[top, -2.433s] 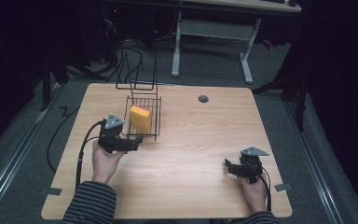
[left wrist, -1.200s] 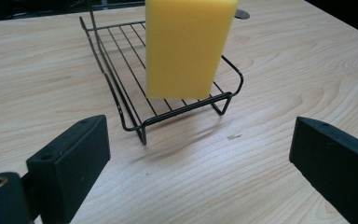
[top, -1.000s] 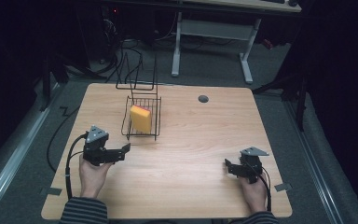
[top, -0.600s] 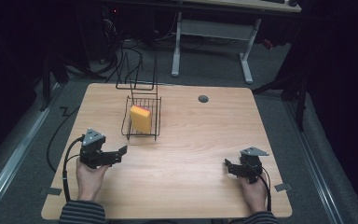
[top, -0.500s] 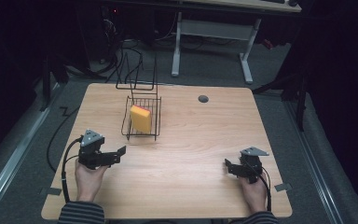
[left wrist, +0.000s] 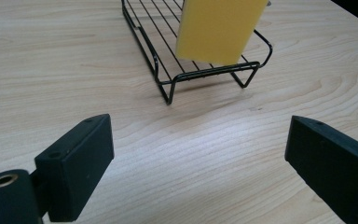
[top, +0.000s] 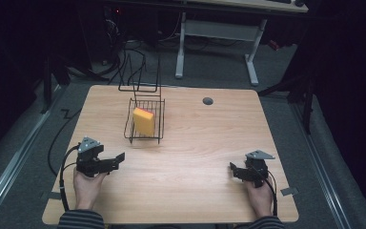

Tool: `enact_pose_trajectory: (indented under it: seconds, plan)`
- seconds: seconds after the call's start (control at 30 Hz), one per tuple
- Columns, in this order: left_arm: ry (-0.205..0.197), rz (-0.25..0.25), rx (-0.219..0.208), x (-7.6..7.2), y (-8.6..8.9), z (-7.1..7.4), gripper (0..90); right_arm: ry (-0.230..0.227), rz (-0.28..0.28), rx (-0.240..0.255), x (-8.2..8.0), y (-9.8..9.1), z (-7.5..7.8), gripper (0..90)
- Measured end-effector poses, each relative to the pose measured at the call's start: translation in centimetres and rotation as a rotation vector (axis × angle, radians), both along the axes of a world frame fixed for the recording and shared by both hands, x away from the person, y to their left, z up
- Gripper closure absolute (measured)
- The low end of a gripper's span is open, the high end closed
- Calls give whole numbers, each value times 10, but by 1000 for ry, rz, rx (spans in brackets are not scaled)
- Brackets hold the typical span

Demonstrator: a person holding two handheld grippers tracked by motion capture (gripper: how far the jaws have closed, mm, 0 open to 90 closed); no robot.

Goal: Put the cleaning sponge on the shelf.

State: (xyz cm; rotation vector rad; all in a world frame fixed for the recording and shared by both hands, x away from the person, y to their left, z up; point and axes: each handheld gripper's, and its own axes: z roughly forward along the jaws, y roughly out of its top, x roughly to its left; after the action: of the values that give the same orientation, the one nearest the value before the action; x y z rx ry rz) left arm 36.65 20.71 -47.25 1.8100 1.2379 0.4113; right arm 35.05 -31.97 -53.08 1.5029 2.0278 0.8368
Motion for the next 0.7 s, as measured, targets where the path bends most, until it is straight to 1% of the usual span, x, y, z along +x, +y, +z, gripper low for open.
enact_pose_trajectory:
  seconds: [0.17, 0.33, 0.7]
  plan:
    - [12, 12, -4, 0, 3, -7, 87, 0, 0, 0, 0, 0, 0, 227]
    - [35, 13, -8, 1, 5, -14, 100, 0, 0, 0, 0, 0, 0, 227]
    - [62, 31, 12, 5, 8, -26, 124, 0, -1, 0, 0, 0, 0, 228]
